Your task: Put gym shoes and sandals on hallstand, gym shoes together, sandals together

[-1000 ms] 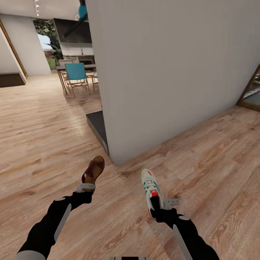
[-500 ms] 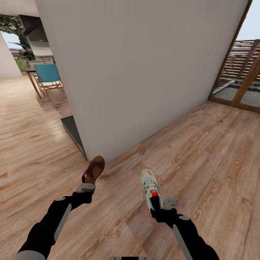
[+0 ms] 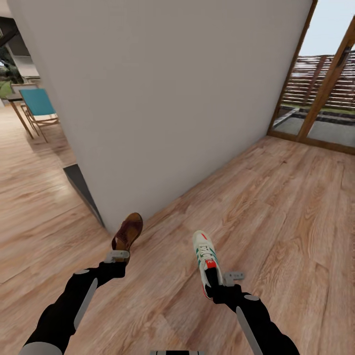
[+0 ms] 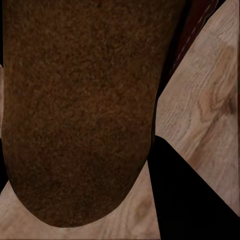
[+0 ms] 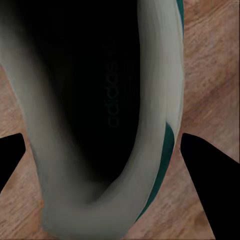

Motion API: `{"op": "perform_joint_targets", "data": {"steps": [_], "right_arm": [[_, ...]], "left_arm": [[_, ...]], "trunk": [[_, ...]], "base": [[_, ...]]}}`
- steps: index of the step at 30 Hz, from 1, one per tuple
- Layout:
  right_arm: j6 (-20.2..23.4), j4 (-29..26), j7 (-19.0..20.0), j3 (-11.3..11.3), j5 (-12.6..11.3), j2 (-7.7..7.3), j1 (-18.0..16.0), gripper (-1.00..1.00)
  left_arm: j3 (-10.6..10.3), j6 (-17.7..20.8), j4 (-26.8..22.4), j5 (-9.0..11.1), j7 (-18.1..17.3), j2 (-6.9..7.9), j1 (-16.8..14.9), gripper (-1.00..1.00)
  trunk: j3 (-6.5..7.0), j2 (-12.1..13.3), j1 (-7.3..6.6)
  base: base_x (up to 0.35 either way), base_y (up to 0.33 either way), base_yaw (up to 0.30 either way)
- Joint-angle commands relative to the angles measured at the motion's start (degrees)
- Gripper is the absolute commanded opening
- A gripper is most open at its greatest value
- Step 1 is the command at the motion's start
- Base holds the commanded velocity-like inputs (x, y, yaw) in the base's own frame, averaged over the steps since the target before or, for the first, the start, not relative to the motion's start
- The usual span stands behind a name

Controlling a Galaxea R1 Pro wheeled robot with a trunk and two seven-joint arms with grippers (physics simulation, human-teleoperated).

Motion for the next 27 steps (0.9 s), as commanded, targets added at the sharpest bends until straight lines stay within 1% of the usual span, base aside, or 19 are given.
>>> {"op": "perform_joint_targets", "data": {"steps": [1, 6, 11, 27], "right_arm": [[0.26, -0.05, -0.06, -0.01, -0.37, 0.01, -0.03, -1.0], [0.26, -0.05, -0.06, -0.01, -0.37, 0.01, -0.03, -1.0], [0.26, -0.05, -0.06, -0.02, -0.38, 0.01, -0.03, -1.0], [0.26, -0.05, -0.06, -0.08, -0.46, 0.01, -0.03, -1.0]], "left_arm": [[0.12, 0.43, -0.08, 0.29, -0.3, 0.0, -0.01, -1.0], [0.08, 0.43, -0.08, 0.29, -0.3, -0.01, 0.0, -1.0], [0.09, 0.43, -0.08, 0.29, -0.3, 0.0, -0.02, -1.0], [0.11, 0.43, -0.08, 0.29, -0.3, 0.01, -0.01, -1.0]], "trunk": [[-0.03, -0.02, 0.02], [0.15, -0.02, 0.02], [0.37, -0.02, 0.02], [1.12, -0.02, 0.02]], "base": [[0.331, 0.0, -0.271], [0.304, -0.083, -0.291], [0.2, -0.136, -0.298], [0.015, -0.012, -0.296]]}}
